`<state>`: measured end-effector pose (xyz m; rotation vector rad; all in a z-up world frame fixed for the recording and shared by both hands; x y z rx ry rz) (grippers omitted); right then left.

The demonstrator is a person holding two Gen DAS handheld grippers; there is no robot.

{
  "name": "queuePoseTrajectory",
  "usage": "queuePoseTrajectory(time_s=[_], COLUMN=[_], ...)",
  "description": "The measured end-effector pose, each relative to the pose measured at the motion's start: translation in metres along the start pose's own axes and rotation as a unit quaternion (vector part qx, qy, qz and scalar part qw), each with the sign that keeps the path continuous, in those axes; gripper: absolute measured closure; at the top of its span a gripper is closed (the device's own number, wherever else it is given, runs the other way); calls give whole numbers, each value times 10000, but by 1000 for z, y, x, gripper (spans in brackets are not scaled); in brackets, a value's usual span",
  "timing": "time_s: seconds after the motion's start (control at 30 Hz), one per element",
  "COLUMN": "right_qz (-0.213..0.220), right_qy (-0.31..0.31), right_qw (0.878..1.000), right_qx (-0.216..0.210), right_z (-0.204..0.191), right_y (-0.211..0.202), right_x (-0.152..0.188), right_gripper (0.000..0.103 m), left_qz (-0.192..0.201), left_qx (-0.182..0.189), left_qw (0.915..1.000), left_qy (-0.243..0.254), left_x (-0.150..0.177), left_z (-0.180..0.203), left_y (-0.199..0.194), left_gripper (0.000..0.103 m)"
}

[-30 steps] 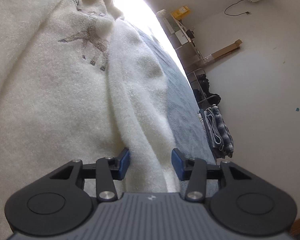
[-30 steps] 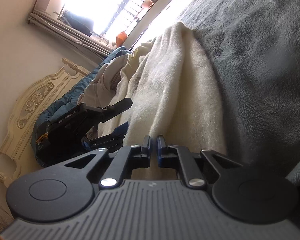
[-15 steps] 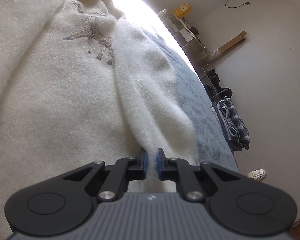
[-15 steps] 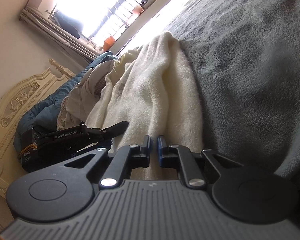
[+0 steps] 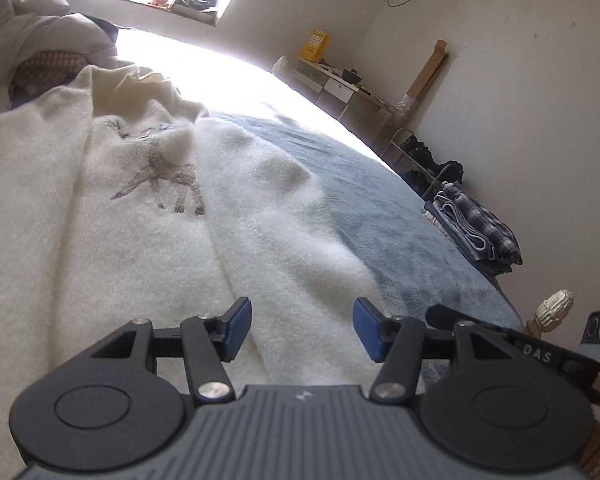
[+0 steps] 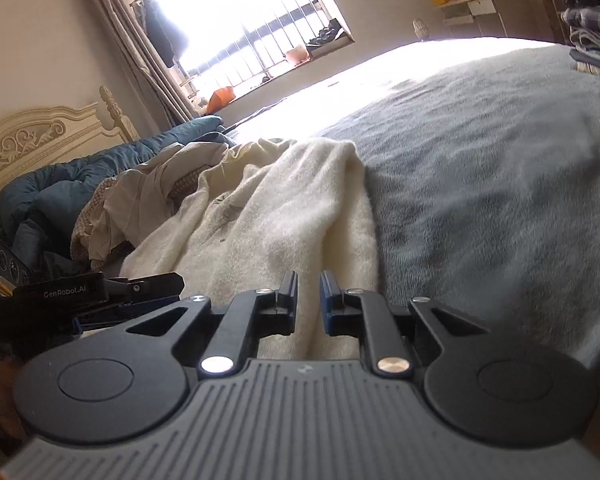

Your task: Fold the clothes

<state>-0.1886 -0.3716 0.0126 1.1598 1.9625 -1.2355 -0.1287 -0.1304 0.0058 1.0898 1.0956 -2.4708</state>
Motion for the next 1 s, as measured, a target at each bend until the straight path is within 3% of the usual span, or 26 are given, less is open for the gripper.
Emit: queuePoseTrajectory(time_s=[0.13, 0.23, 0.33, 0.43, 0.53, 0.63, 0.77, 0.9, 1.0], right_qz=[76, -68, -444, -1028, -857, -583, -1187, -1129, -941], right_qy=[-822, -1117, -1524, -1976, -1795, -1884, -1659, -1105, -1019], right_qw=[9964, 9933, 9873, 9747, 9798, 9800, 9769, 9864, 9900], right_qx=[198, 294, 104, 180, 183, 248, 632, 464, 253], right_z=[-11, -6, 2, 14, 8, 0, 26, 33, 20], right_y=[60, 107, 145, 170, 161, 177, 243, 231, 227], right_x=[-47, -70, -73, -65, -91, -118, -120, -132, -152], right_gripper=[91, 91, 91, 96, 95, 95, 95, 94, 93], left_qz=[-328, -505, -356, -296, -211, -138, -46, 46, 108], left_qx=[125, 117, 278, 441, 644, 722, 777, 831, 912], left_qw=[9984, 9977, 9976, 9976, 9973, 9969, 9964, 9958, 9953], left_qy=[447, 445, 524, 446, 292, 286, 337, 388, 302], left_x=[7, 23, 33, 36, 41, 44, 49, 54, 57], left_z=[25, 23, 23, 19, 14, 12, 11, 11, 10], left_y=[32, 48, 45, 43, 41, 40, 38, 36, 35], left_gripper=[40, 40, 33, 31, 27, 27, 26, 26, 26])
Point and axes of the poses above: each gripper's, at about its wrist camera, not at the fingertips, and y roughly the way its jaws point, z to its right, x to its underside, the point moved 3 cm from there along y, roughly the way its jaws point, and after that the axes turned 2 degrees about -z, right-handed, at the moved point
